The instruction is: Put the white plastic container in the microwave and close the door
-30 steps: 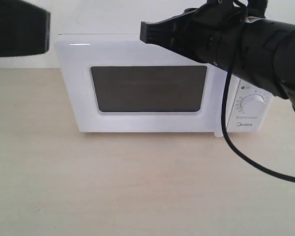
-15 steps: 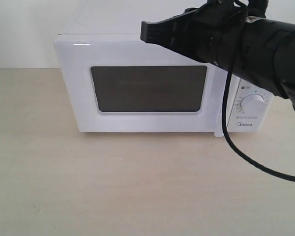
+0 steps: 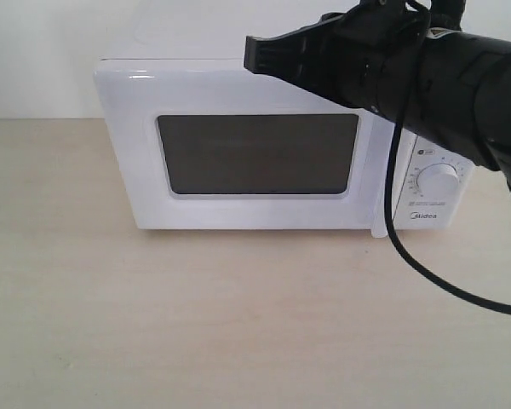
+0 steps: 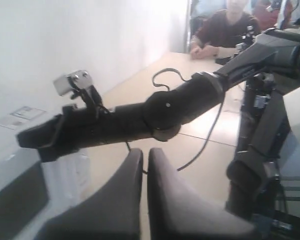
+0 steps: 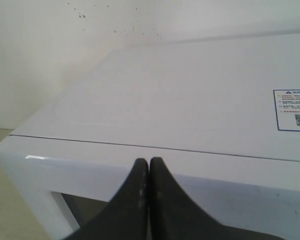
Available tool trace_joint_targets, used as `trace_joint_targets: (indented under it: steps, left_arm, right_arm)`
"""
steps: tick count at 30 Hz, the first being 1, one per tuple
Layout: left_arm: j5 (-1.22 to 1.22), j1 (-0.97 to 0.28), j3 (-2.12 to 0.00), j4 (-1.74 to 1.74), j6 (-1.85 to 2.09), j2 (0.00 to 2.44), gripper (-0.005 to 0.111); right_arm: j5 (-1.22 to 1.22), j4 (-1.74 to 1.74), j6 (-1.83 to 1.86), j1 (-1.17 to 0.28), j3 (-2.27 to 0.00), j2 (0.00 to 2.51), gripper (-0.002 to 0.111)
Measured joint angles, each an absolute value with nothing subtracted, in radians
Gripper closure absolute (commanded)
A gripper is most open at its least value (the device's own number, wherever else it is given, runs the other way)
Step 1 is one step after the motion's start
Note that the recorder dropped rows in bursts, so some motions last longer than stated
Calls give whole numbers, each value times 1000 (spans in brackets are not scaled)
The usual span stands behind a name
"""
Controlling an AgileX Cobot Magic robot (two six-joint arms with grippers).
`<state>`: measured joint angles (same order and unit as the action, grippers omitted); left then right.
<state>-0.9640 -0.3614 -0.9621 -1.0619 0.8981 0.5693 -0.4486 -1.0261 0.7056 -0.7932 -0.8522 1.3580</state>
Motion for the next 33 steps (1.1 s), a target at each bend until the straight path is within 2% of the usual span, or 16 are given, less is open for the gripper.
trace_joint_targets:
  steps: [5,10,14,19,27,33]
  left_arm:
    - [-906,-355,-974,-811,798,435,102]
    - [-856,-286,-942,-408,434,315,102]
    - [-847,-204,-868,-95,104,248,102]
    - [-760,-156,-704,145,-93,172,102]
    - [-380,-127,-344,88,-129,68,102]
    - [-267,-98,-154,-61,-131,16,102]
  right_arm:
    - [-449,-1026,706,-793,-852,1358,108]
    - [-449,-1026,706,-793,-852,1358,108]
    - [-449,-1026,706,-793,-852,1358,108]
    - [-449,-1026,706,-793,-852,1358,108]
    - [-449,-1026,706,-793,-852,1358,108]
    - [-449,-1026,706,-793,-852,1358,108]
